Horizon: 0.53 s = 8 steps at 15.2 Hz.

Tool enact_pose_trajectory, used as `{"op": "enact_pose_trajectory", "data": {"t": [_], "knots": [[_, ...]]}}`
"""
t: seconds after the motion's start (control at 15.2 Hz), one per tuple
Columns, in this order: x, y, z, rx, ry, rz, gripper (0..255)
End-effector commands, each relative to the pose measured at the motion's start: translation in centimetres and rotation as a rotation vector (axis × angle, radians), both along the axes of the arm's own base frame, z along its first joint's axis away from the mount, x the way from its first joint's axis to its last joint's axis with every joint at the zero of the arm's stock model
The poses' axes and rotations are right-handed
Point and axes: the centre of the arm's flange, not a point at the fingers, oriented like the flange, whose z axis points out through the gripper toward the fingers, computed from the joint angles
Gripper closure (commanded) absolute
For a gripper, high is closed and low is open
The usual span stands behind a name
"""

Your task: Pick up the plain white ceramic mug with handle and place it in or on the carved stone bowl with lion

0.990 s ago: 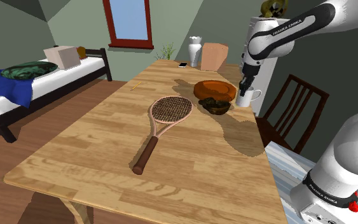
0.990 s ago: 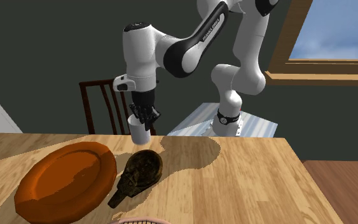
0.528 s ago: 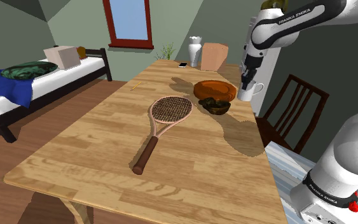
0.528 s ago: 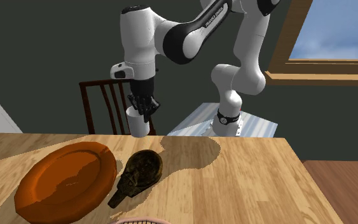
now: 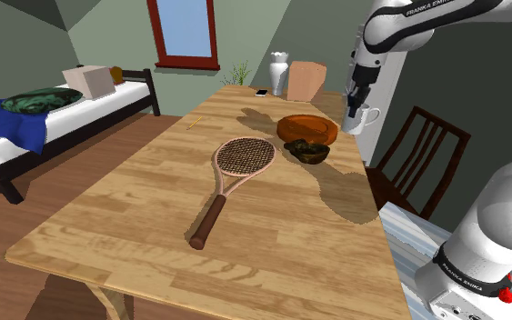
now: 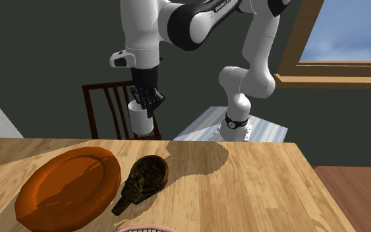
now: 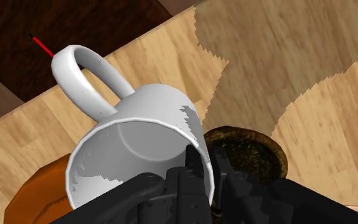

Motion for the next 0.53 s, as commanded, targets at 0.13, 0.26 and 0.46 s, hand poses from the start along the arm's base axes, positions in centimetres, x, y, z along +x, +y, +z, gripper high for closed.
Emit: {"op": "enact_pose_trajectory", "data": {"t": [0.13, 0.26, 0.46], "knots": [[0.0, 0.1, 2.2, 0.0, 0.0, 0.0, 255], [0.0, 0.1, 3.2, 0.0, 0.0, 0.0, 255], [1.8, 1.9, 4.0, 0.0, 0.0, 0.0, 255]]}}
